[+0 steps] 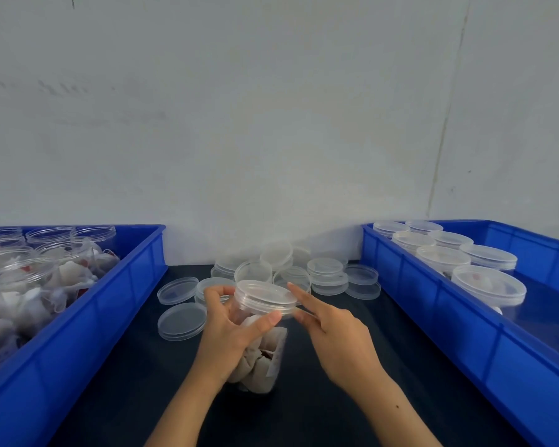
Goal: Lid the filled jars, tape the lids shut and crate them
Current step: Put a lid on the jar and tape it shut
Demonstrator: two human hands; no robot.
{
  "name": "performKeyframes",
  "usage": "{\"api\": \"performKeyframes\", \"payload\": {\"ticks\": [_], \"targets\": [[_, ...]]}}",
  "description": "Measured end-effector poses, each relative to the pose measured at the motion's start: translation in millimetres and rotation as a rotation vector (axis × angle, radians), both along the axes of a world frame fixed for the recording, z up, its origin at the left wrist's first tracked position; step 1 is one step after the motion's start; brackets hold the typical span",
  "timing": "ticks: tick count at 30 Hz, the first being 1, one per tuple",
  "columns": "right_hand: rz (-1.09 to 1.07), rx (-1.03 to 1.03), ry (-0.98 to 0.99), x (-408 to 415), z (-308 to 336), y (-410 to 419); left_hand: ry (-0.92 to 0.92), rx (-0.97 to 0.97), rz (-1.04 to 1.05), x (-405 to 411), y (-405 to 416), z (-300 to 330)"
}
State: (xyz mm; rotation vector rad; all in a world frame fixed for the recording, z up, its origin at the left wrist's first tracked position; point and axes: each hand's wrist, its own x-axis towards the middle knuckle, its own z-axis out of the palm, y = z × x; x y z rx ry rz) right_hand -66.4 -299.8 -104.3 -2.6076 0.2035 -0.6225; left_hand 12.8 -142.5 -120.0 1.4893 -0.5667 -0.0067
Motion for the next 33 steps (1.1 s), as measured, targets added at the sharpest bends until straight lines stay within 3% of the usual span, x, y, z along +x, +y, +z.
{"api": "performKeyframes", "payload": {"ticks": [6, 12, 16, 19, 21, 24, 26, 29, 33], "targets": [[0.002, 0.112, 0.004, 3.4, -5.3, 1.5, -0.078, 0.048, 0.026, -3.1, -0.4, -3.6], [-0.054, 0.049, -0.044, 1.0, -11.5, 6.3, -0.405, 0.362, 0.39, -16.3, -16.0, -8.9], [-0.021, -0.015, -0.062, -2.5, -11.1, 10.5, -0.369, 0.406, 0.341, -9.8, -12.6, -5.2], [0.045, -0.02, -0.042, -4.3, -8.4, 11.3, -0.268, 0.331, 0.328, -3.4, -8.6, -2.4], [0.089, 0.08, 0.003, -4.6, -8.5, 10.7, -0.244, 0.29, 0.322, -2.2, -7.5, -3.3], [0.127, 0.468, 0.117, -4.9, -10.7, 10.9, -0.212, 0.211, 0.317, 0.1, -6.2, -6.5], [0.159, 0.587, 0.208, -5.0, -11.5, 12.2, -0.202, 0.186, 0.314, 0.9, -4.8, -7.6], [0.111, 0.488, 0.197, -5.8, -8.8, 11.2, -0.193, 0.169, 0.312, 1.1, -2.3, -8.8], [-0.027, 0.122, 0.096, -9.8, -1.4, 7.5, -0.208, 0.205, 0.3, -0.8, -1.0, -8.6]]}}
